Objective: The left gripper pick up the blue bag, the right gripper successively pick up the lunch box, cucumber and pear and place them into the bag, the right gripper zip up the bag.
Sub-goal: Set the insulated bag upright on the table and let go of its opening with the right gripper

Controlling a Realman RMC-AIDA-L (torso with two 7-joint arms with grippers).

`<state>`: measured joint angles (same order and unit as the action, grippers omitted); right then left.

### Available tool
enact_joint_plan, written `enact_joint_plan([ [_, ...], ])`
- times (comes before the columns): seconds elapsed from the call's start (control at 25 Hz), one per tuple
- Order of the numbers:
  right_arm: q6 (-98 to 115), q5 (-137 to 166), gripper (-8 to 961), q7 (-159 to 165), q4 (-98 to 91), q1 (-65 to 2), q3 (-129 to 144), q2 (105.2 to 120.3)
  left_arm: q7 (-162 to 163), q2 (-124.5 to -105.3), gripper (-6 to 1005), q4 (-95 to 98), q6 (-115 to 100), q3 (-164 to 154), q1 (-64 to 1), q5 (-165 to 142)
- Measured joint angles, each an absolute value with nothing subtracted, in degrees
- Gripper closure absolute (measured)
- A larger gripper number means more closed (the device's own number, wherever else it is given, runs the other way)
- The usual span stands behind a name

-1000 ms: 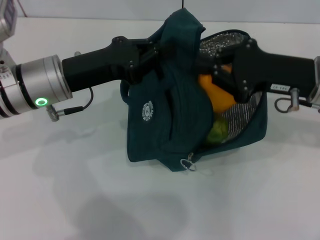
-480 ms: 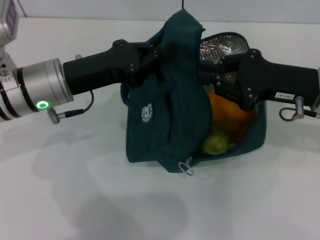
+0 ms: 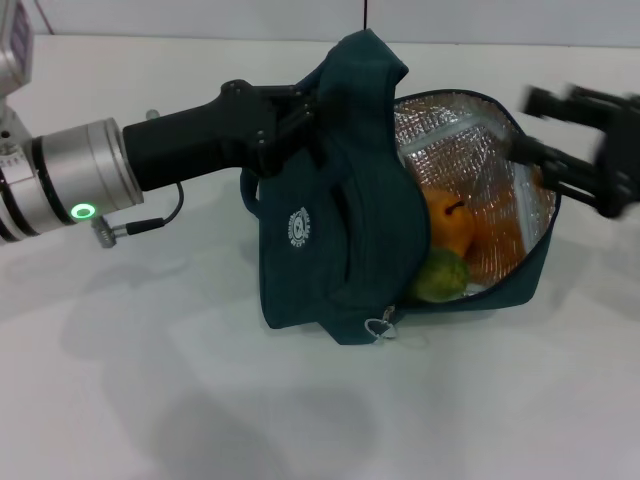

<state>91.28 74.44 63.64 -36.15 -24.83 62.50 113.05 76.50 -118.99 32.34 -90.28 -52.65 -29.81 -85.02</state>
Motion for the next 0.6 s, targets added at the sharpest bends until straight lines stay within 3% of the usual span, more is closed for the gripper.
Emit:
enact_joint_plan([
  [0.12,91.15,75.84,445,63.59,-35.33,-22.37,62.45,110.24,76.23,-119.02,964,32.35,-89.75,-52.64,-29.84,-85.02],
  [0.28,91.75,77.46,443,63.57,-30.50,-21.33,62.43,107.37,75.37,-119.16,964,32.34,-89.49,-52.89,-30.00,-85.08],
  [0.6,90.00,87.07,444,65.37,-29.68,-21.30,62.34,107.32,75.15,-119.18,964,32.34,-89.29,-53.09,-30.80,-85.23],
])
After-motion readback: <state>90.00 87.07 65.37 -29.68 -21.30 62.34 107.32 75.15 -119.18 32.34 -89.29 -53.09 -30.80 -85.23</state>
